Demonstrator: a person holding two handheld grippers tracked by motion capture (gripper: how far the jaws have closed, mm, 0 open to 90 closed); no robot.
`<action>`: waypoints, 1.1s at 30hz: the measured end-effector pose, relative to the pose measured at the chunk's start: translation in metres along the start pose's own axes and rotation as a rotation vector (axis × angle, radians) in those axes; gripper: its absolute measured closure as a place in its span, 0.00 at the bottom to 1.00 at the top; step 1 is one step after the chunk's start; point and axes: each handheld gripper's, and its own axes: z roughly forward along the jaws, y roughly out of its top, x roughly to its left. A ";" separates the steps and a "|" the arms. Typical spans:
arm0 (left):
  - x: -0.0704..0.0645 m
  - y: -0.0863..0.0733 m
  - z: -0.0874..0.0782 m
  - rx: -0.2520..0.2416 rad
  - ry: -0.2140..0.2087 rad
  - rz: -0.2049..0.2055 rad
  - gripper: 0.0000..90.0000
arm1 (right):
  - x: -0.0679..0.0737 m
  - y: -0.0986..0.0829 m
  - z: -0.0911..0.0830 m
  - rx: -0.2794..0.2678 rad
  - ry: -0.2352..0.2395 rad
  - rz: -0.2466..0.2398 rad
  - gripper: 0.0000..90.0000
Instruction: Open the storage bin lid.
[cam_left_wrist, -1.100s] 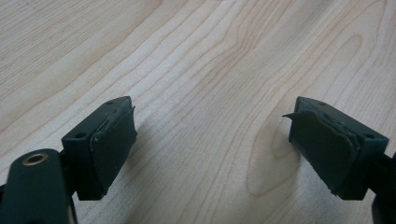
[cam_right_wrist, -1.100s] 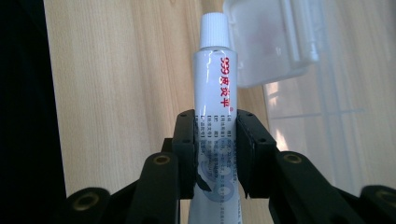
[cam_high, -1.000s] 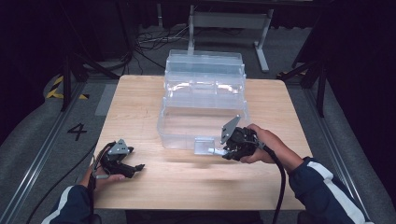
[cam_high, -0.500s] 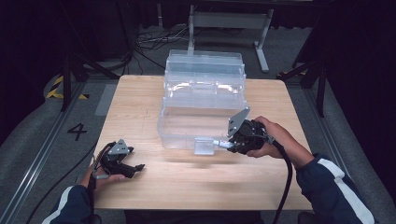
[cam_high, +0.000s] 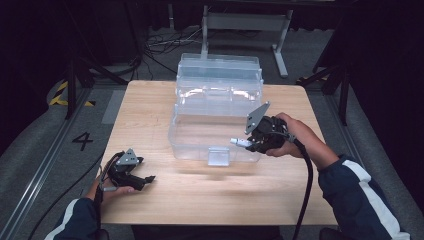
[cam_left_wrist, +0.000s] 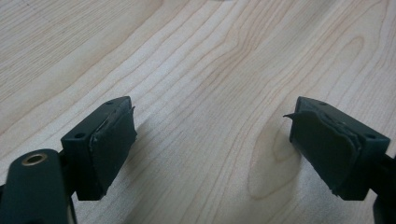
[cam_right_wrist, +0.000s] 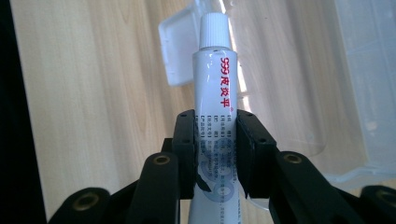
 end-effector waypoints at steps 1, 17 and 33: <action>0.000 0.000 0.000 0.000 0.000 0.000 0.16 | -0.003 0.001 0.000 0.001 0.002 -0.001 0.80; 0.000 0.000 0.000 0.000 0.003 -0.002 0.16 | -0.041 0.017 0.018 0.042 0.000 0.027 0.80; 0.000 0.000 0.000 0.000 0.000 -0.001 0.16 | -0.059 0.029 0.051 0.098 0.033 0.007 0.80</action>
